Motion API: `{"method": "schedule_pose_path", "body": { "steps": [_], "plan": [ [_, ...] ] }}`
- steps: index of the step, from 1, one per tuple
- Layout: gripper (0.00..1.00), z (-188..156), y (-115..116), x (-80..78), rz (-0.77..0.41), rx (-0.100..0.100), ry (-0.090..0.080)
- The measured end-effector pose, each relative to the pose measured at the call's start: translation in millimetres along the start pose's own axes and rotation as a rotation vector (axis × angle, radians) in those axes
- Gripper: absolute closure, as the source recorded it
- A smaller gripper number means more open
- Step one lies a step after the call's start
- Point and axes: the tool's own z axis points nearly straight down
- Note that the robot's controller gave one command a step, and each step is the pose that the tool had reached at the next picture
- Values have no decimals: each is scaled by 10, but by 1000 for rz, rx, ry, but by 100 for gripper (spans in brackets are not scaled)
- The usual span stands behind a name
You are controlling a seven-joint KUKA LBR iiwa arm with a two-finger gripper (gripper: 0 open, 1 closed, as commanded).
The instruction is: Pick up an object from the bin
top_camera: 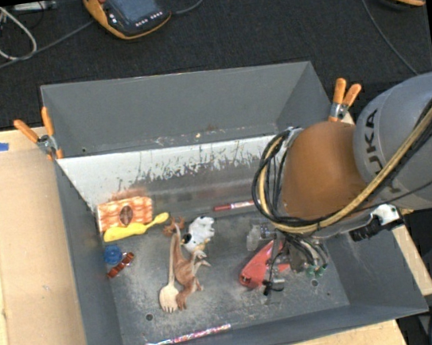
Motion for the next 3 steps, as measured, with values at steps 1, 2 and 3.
{"method": "schedule_pose_path", "body": {
  "steps": [1, 2, 3],
  "plan": [
    [0, 24, -68, -58, -49, 0, 0],
    [0, 562, -298, -162, 2, 1, 4],
    [100, 522, -553, -412, -190, -2, -10]
  ]
}}
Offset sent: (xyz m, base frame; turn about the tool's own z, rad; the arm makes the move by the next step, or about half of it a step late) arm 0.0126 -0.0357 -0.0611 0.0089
